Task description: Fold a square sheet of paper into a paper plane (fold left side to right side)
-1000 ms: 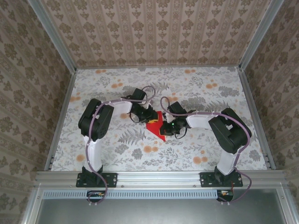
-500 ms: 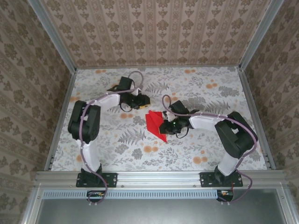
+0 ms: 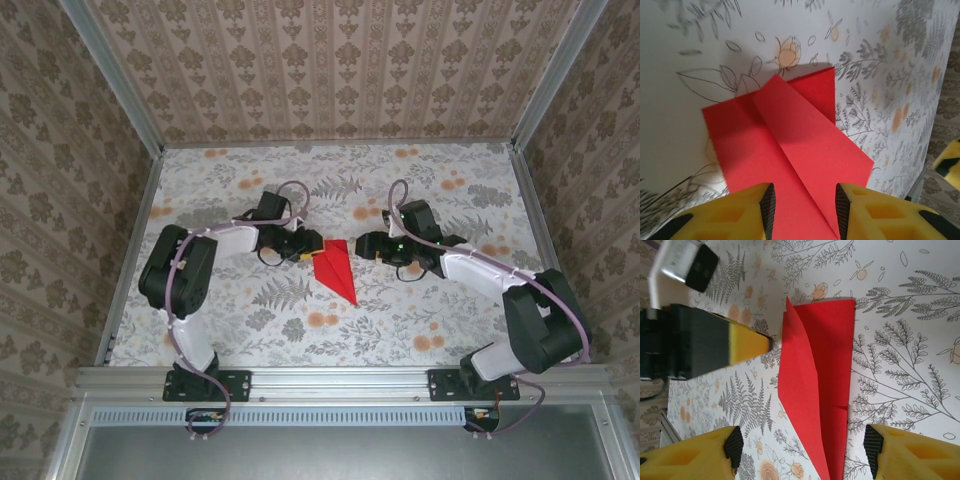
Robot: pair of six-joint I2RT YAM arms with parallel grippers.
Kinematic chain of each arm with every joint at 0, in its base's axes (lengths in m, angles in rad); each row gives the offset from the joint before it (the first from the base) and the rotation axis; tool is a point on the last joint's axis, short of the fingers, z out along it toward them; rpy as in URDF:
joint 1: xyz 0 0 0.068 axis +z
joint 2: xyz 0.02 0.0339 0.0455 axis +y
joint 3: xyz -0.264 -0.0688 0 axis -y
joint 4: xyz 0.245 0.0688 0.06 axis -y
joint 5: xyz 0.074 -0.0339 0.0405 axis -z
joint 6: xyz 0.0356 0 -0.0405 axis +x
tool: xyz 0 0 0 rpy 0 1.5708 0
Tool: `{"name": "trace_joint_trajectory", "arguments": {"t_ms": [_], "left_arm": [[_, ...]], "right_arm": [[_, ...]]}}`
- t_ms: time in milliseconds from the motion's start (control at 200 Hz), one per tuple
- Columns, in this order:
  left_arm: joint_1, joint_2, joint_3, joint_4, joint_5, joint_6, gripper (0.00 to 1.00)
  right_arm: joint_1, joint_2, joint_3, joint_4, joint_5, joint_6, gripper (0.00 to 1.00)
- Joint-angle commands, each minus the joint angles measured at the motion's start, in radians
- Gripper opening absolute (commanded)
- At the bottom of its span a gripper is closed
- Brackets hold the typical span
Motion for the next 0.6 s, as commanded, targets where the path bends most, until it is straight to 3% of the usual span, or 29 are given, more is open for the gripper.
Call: {"name": "trace_joint_trajectory", "arguments": {"t_ms": [0,365,595], "left_arm": [[-0.025,0.031,0.03,0.062,0.004,-0.037,0.39],[-0.061,0.135,0.095,0.083,0.025,-0.058,0.39],[-0.069,0.118,0.12,0.044,0.011,-0.04,0.39]], "right_arm": [[-0.018,-0.04,-0.019,0.062,-0.027,0.045,0.68],[-0.074,-0.105,-0.057,0.032,-0.047,0.045,0.68],[-0.09,-0.119,-0.066,0.029,-0.057,0.038,0.68]]}}
